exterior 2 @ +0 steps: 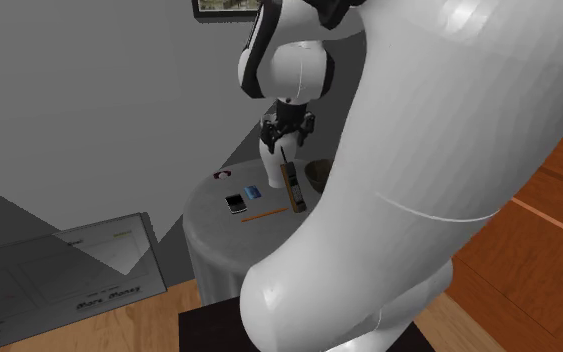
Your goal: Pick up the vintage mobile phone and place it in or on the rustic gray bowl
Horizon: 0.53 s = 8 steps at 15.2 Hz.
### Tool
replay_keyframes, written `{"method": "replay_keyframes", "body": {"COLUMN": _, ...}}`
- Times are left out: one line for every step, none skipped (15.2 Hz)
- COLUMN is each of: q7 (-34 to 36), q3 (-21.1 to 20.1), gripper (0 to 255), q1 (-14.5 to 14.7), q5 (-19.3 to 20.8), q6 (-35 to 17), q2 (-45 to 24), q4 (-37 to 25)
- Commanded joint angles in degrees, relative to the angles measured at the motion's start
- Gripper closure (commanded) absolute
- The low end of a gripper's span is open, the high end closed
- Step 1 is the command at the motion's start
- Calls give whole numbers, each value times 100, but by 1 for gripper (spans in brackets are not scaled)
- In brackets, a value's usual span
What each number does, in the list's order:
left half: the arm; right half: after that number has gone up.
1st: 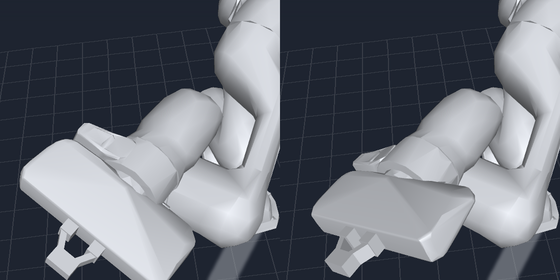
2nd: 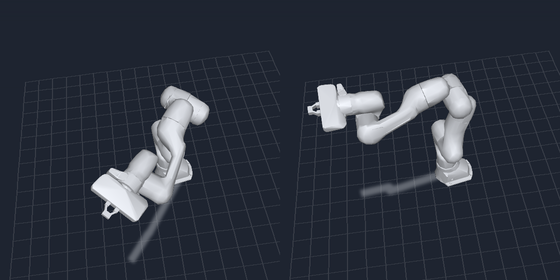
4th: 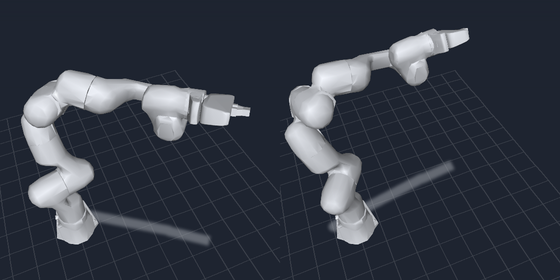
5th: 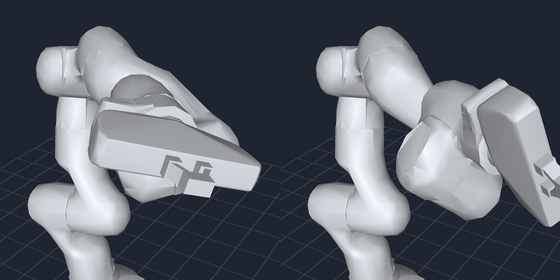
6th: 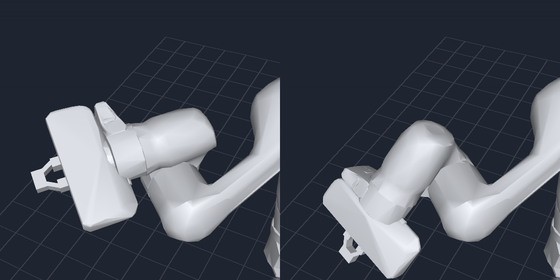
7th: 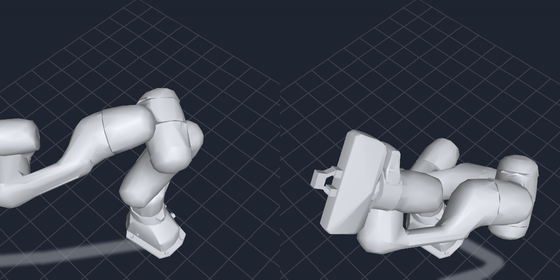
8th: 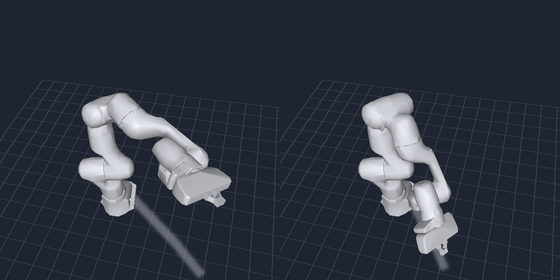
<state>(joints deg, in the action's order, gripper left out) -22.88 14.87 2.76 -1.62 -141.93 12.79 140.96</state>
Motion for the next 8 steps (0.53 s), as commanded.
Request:
{"method": "replay_keyframes", "body": {"q7": -340, "q3": 120, "gripper": 0, "q1": 77, "q5": -221, "q6": -331, "q2": -513, "q4": -233}}
{"method": "replay_keyframes", "body": {"q7": -521, "q3": 165, "gripper": 0, "q1": 104, "q5": -357, "q6": -475, "q2": -751, "q4": -344}}
{"method": "replay_keyframes", "body": {"q7": -712, "q3": 199, "gripper": 0, "q1": 125, "q5": -510, "q6": -608, "q2": -991, "q4": -464}}
{"method": "replay_keyframes", "body": {"q7": -911, "q3": 222, "gripper": 0, "q1": 136, "q5": -676, "q6": -730, "q2": -1232, "q4": -593}}
{"method": "replay_keyframes", "body": {"q7": -1116, "q3": 234, "gripper": 0, "q1": 140, "q5": -854, "q6": -840, "q2": -1474, "q4": -732}}
{"method": "replay_keyframes", "body": {"q7": -1323, "q3": 225, "gripper": 0, "q1": 124, "q5": -1037, "q6": -939, "q2": -1715, "q4": -881}}
{"method": "replay_keyframes", "body": {"q7": -1529, "q3": 203, "gripper": 0, "q1": 95, "q5": -1220, "q6": -1028, "q2": -1955, "q4": -1039}}
{"method": "replay_keyframes", "body": {"q7": -1728, "q3": 163, "gripper": 0, "q1": 49, "q5": -1397, "q6": -1106, "q2": -2193, "q4": -1205}}
